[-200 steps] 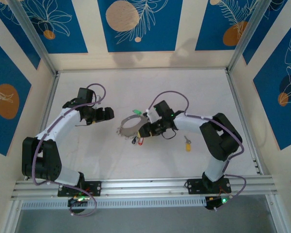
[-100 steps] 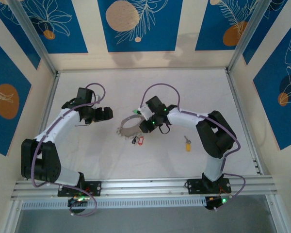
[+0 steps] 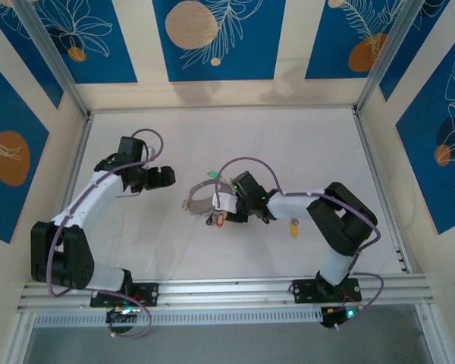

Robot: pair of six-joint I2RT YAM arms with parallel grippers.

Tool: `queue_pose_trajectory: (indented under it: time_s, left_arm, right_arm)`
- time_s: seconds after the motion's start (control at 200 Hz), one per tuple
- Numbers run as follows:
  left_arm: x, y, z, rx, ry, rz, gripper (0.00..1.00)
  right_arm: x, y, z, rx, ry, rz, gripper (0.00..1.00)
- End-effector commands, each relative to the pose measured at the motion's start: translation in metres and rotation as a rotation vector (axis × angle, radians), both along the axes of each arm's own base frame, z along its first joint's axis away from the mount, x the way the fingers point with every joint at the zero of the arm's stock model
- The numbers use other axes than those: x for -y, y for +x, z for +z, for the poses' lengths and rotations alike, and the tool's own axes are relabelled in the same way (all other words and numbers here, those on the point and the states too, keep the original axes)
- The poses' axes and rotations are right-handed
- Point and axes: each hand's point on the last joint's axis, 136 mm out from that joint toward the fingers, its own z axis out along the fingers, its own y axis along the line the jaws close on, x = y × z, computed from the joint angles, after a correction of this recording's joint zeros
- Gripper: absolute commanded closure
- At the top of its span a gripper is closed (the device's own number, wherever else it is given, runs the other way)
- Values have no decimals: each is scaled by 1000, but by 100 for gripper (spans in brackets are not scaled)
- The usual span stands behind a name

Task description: Put the keys on the keyring

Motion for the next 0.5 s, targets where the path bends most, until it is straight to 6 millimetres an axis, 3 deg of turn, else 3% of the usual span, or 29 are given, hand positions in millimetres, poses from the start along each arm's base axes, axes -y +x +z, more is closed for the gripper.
queue_pose_trajectory:
  time_s: [0.0, 0.495]
  left_arm:
    - [-5, -2, 1, 6, 16, 4, 10]
    - [-4, -1, -5, -19, 17, -4, 10]
  right_arm:
    - [-4, 14, 10, 167, 0, 103, 60]
    - [-6, 18, 4, 249, -23, 92, 71]
